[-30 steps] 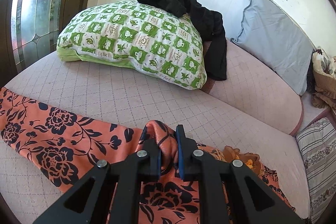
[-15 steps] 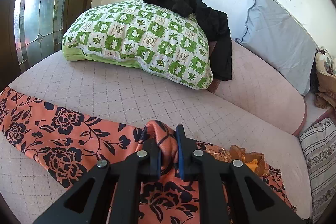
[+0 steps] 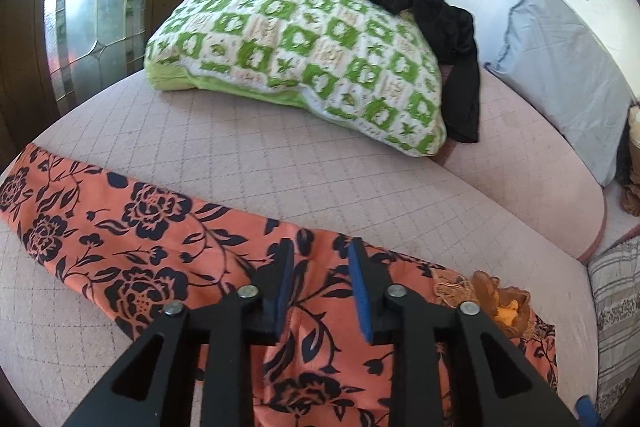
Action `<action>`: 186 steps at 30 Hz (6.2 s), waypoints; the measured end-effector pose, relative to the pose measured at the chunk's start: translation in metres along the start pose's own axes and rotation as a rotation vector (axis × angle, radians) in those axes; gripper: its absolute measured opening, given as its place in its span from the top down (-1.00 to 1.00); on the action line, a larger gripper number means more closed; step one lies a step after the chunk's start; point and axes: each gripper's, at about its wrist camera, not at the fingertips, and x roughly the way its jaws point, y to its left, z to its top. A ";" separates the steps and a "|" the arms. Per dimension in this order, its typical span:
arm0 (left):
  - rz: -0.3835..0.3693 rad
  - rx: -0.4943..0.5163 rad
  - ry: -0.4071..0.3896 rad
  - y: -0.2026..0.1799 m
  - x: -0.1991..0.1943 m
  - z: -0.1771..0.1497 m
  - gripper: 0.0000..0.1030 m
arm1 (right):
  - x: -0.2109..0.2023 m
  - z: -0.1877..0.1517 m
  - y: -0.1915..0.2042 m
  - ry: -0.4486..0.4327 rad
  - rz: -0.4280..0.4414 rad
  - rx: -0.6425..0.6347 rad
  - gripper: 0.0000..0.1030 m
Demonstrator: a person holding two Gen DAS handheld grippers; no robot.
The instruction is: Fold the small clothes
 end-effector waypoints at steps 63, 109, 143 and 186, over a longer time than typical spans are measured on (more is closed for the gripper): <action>-0.061 0.125 0.410 0.037 0.011 -0.023 -0.19 | 0.107 -0.036 -0.033 0.317 -0.241 -0.006 -0.14; -0.073 -0.766 0.081 0.264 0.011 0.003 0.85 | 0.106 -0.037 -0.033 0.278 -0.249 -0.017 -0.11; -0.278 0.798 0.169 -0.073 -0.044 -0.046 -0.73 | 0.051 0.001 -0.125 0.067 -0.277 0.339 -0.15; -0.097 0.097 0.396 0.037 0.032 0.003 -0.76 | 0.135 0.006 0.041 0.247 -0.008 -0.170 0.67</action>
